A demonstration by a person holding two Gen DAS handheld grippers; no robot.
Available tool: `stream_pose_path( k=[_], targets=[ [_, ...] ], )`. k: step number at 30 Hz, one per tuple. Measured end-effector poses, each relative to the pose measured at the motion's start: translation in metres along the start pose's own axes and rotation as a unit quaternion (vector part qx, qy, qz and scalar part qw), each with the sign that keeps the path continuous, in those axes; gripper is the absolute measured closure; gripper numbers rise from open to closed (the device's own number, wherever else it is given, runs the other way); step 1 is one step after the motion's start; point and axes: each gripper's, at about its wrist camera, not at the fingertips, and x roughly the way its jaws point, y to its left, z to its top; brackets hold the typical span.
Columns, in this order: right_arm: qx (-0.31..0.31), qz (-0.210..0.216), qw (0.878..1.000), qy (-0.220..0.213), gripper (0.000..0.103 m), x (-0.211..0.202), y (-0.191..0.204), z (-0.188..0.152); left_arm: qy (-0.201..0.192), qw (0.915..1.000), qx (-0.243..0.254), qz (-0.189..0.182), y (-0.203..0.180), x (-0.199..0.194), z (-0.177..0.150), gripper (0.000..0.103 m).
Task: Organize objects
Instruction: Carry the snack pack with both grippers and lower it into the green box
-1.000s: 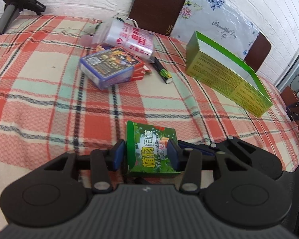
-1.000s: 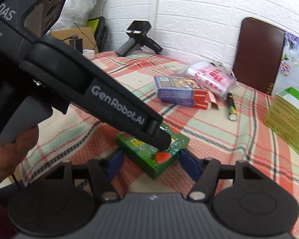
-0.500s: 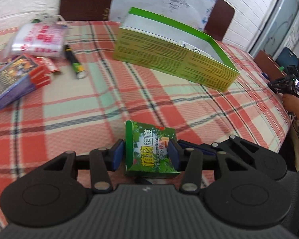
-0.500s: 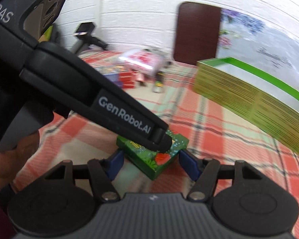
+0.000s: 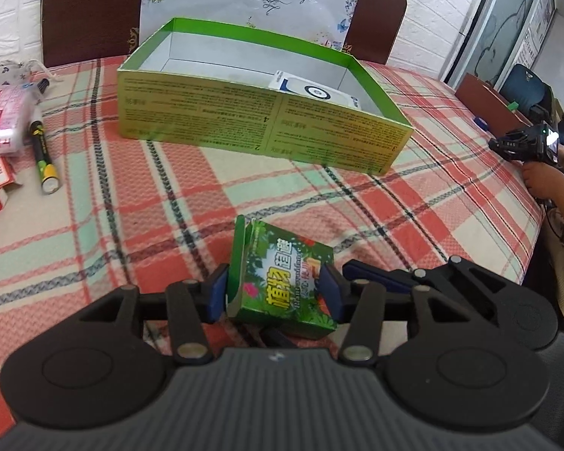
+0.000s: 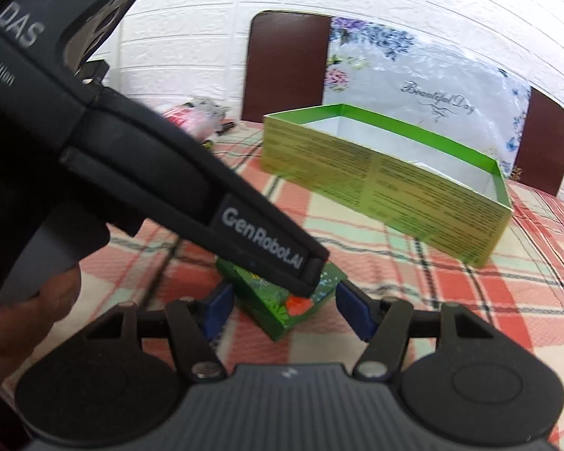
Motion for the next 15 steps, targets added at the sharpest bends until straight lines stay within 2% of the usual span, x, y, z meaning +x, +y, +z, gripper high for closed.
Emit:
stream_pose_path(
  k=[5, 6, 8, 12, 15],
  targets=[
    [0.056, 0.021, 0.998, 0.020, 0.042, 0.009, -0.019, -0.005, -0.001, 1.0000, -0.001, -0.008, 0.000, 0.008, 0.004, 0.049],
    [0.052, 0.024, 0.998, 0.018, 0.048, 0.010, -0.018, -0.003, -0.002, 1.0000, 0.002, -0.008, 0.000, 0.008, 0.004, 0.049],
    [0.043, 0.017, 0.999, 0.011, 0.050, 0.009, -0.015, -0.001, -0.008, 0.9999, 0.003, -0.006, 0.000, 0.005, 0.007, 0.049],
    [0.019, -0.011, 0.999, -0.045, 0.052, 0.001, -0.012, 0.012, -0.056, 0.9982, 0.011, -0.017, -0.002, -0.013, 0.024, 0.050],
    [0.004, -0.032, 0.996, -0.089, 0.052, 0.000, -0.018, 0.034, -0.099, 0.9947, 0.017, -0.022, -0.004, -0.023, 0.050, 0.050]
  ],
)
